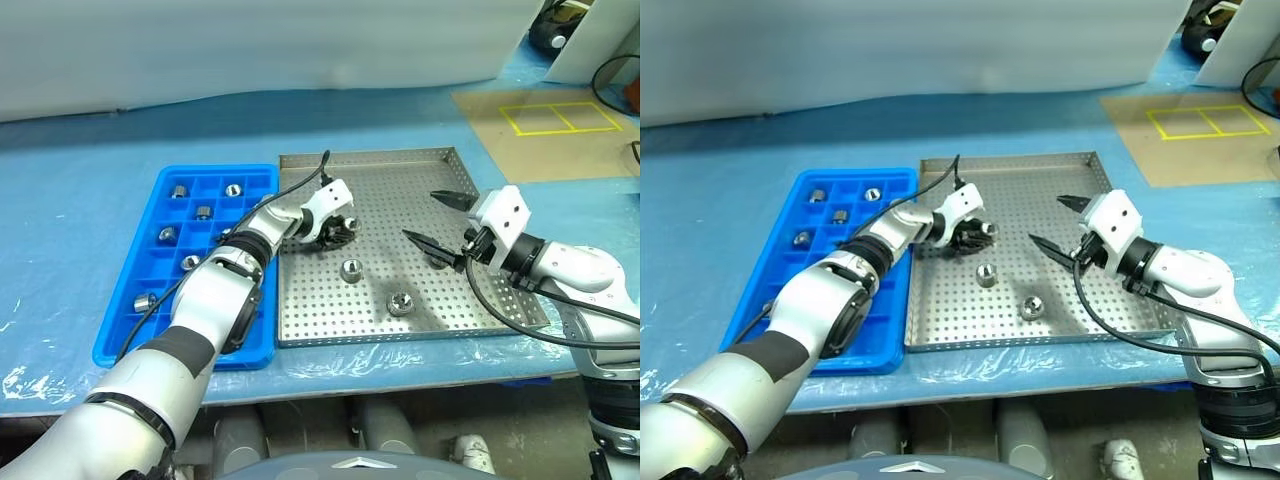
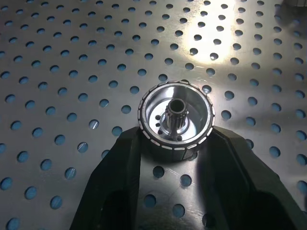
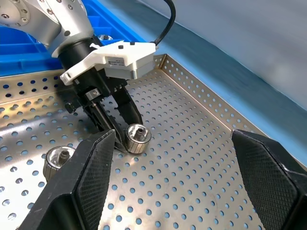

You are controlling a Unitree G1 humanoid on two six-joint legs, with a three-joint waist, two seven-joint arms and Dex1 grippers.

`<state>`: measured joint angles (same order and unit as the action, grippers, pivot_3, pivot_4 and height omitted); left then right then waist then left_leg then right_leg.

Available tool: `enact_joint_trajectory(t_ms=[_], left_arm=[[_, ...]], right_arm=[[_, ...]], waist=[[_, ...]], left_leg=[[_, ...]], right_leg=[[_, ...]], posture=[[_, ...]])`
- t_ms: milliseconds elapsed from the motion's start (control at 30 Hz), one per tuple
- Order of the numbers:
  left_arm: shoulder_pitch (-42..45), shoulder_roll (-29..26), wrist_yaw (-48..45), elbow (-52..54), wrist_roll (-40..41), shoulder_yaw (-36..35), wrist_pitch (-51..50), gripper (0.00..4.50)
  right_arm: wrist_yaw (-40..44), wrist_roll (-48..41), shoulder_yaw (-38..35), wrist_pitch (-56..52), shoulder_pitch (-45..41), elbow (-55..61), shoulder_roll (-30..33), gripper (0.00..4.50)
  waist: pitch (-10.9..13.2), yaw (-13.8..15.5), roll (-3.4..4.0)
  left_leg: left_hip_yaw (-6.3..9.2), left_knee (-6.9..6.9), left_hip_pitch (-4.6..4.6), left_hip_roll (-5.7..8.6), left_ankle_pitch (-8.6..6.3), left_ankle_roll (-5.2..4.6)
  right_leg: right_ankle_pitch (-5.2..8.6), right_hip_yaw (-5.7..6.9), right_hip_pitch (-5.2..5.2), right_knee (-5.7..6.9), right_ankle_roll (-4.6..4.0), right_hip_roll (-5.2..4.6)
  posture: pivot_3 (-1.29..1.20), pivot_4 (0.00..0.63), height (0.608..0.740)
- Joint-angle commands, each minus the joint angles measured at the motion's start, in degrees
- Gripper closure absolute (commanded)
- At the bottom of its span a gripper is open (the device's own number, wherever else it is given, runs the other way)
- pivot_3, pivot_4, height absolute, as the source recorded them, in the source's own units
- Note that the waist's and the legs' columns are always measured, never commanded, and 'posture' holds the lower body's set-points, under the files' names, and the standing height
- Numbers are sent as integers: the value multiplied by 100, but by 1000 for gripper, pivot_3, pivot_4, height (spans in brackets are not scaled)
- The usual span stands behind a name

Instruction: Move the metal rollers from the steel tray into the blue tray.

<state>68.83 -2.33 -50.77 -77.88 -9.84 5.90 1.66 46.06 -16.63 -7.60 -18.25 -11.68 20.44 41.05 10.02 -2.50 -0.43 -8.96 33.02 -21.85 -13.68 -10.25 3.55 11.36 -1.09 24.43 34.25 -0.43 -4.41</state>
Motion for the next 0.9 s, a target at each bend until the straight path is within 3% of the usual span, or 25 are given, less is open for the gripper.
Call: enact_joint_trajectory(t_ms=[33,267,433,700,900], left_arm=[[218,-94,-212,184,183,-191,14,2521],[189,-160,-330,259,100,-127,221,2521],[415,-417,-1031,472,303,-246,298,2521],[496,-1720,-3058,1534,1020,-548,-459,2521],[-91,-2727,-3303,2764,1237,-588,-1302,2521]], right_arm=[[30,-7,24,196,-193,-55,-9,523],[75,8,216,342,-355,-248,-53,523],[118,-5,278,412,-478,-367,-81,523],[604,6,765,731,-1277,-1076,-319,523],[1137,127,1189,1288,-2227,-2169,-700,523]], waist=[[0,3,0],[0,14,0],[0,27,1],[3,48,4],[6,199,9]], left_leg=[[0,-2,0,0,0,0],[-2,-13,-4,1,-1,-3],[-4,-28,-7,1,-1,-7],[-30,-65,22,-5,6,9],[-42,-80,26,-8,10,10]], right_leg=[[0,0,0,-2,0,0],[-1,1,0,-19,-1,0],[-2,4,0,-37,-2,0],[-2,-2,4,-38,-3,0],[-3,-2,10,-38,-4,1]], posture=[[-478,150,740],[-453,150,740],[-425,150,740],[-269,150,740],[-108,150,740]])
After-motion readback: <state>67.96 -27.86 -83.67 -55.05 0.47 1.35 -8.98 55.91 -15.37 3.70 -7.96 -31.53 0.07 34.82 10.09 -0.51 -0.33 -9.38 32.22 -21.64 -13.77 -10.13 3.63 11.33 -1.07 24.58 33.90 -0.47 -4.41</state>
